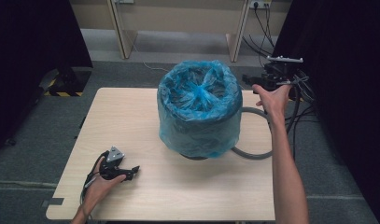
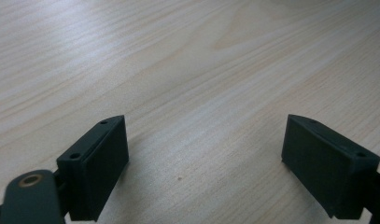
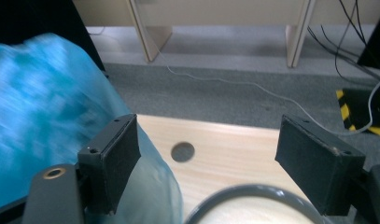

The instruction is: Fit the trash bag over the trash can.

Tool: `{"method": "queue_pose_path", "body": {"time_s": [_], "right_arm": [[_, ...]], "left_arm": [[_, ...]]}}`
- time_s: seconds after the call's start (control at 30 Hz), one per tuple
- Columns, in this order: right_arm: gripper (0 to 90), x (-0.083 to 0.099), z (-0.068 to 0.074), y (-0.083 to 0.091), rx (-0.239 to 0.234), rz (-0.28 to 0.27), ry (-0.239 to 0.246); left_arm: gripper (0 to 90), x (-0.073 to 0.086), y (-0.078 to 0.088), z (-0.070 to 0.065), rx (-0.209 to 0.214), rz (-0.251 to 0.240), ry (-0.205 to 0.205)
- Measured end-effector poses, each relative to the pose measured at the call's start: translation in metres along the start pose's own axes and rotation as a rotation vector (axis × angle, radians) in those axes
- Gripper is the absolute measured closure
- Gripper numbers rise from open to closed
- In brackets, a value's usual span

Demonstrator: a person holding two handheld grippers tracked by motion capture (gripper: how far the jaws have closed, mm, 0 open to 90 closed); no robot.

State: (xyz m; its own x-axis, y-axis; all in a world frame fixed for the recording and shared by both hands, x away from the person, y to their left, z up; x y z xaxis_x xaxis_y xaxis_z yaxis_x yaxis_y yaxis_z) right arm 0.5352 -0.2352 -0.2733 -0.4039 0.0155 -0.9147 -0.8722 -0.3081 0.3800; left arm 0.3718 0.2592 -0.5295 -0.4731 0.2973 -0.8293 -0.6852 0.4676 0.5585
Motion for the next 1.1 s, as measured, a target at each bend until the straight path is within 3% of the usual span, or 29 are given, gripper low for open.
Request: {"method": "queue_pose_path", "body": {"time_s": [0.3, 0.67, 0.93, 1.1], "right_arm": [[22.0, -0.022, 0.034, 0.001, -0.052, -0.03, 0.034], [22.0, -0.042, 0.076, -0.01, -0.094, -0.036, 0.073], [21.8, -0.04, 0.113, -0.029, -0.134, 0.01, 0.114], [21.6, -0.03, 0.125, -0.045, -0.123, 0.074, 0.141]], "left_arm": [[13.7, 0.0, 0.0, 0.0, 0.0, 0.0, 0.0], [13.7, 0.0, 0.0, 0.0, 0.0, 0.0, 0.0], [13.7, 0.0, 0.0, 0.0, 0.0, 0.0, 0.0], [13.7, 0.0, 0.0, 0.0, -0.001, 0.0, 0.001]]}}
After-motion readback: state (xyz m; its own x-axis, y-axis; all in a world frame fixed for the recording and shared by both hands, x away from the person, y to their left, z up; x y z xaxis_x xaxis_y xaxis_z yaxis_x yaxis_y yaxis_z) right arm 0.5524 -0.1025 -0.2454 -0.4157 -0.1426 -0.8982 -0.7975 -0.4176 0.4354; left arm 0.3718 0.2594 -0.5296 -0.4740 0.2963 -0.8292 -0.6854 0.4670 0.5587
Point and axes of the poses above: each handheld gripper's, and its own axes: y roughly backward along the jaws, x roughly out of its underside, z roughly to its left, the point moved 1 cm from there along -y, roughly forward along the jaws, and after that the axes turned 8 degrees about -z, right-handed, at the moved point
